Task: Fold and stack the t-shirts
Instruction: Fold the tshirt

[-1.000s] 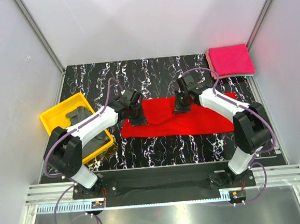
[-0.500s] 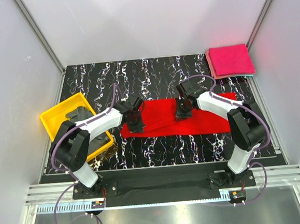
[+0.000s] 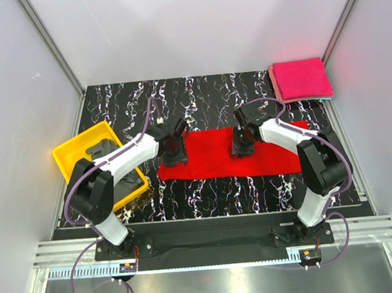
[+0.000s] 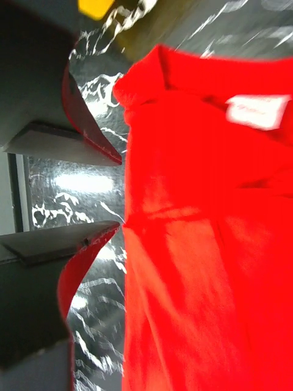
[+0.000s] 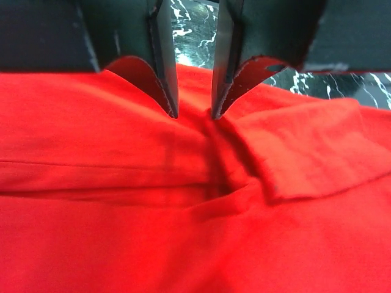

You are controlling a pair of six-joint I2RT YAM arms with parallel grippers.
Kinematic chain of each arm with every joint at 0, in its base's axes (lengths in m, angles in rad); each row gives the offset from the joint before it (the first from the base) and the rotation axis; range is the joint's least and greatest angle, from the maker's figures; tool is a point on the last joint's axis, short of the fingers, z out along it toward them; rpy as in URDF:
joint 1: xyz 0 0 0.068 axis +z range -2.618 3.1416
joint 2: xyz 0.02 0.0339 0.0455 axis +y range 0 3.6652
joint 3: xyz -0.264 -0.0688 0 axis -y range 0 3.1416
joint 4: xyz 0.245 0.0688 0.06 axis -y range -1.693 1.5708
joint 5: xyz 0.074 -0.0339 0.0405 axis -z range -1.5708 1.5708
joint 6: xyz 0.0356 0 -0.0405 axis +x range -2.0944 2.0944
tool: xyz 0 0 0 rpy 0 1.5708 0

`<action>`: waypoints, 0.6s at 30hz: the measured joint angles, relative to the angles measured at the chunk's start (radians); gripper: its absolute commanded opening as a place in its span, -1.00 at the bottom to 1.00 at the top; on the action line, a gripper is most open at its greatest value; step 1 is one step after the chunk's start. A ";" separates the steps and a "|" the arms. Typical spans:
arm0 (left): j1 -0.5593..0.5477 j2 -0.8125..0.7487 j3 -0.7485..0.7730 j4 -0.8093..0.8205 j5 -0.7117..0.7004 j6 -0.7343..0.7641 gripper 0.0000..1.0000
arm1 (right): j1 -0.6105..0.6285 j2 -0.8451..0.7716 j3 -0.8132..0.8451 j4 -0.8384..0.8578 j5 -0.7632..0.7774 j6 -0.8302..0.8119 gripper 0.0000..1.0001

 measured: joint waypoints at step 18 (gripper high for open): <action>0.184 0.409 0.389 0.030 -0.063 0.135 -0.02 | -0.209 0.087 0.061 0.022 0.180 0.029 -0.47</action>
